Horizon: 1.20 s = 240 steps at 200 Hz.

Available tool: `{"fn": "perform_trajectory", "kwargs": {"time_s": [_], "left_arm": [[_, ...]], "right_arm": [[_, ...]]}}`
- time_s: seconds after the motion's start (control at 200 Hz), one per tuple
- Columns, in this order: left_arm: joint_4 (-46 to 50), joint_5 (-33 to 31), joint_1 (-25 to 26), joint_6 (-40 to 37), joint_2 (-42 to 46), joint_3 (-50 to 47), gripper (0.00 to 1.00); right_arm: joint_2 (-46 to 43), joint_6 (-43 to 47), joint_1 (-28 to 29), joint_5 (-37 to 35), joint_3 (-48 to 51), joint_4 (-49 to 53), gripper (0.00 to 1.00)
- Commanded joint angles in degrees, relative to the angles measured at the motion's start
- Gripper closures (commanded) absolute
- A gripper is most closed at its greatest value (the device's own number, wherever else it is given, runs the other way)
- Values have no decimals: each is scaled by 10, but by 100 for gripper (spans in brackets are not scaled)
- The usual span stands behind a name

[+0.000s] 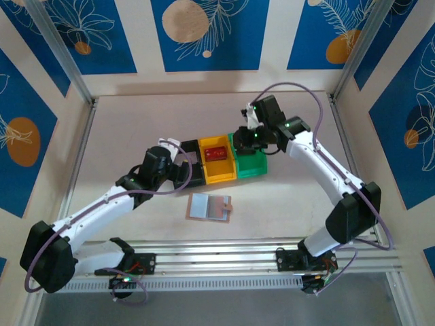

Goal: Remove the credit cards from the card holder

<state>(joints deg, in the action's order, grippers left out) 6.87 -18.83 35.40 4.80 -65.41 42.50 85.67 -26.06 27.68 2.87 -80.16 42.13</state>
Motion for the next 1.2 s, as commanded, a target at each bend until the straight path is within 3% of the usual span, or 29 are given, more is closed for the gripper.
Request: {"fn": "perform_trajectory", "kwargs": {"time_s": [0.0, 0.24, 0.39, 0.655, 0.875, 1.195], "left_arm": [[32, 59, 5, 24, 15, 25, 0], [175, 152, 5, 74, -13, 135, 0], [238, 179, 5, 149, -8, 154, 0], [234, 226, 10, 282, 10, 96, 0], [218, 244, 25, 336, 9, 62, 0], [203, 227, 45, 391, 15, 30, 0]], "right_arm": [[-44, -47, 16, 42, 67, -44, 80], [-112, -102, 81, 44, 215, -106, 80], [-123, -143, 117, 57, 292, -169, 80], [-80, -169, 178, 19, 308, -205, 81], [-25, -200, 220, 2, 304, -237, 81], [10, -207, 234, -30, 305, -240, 82]]}}
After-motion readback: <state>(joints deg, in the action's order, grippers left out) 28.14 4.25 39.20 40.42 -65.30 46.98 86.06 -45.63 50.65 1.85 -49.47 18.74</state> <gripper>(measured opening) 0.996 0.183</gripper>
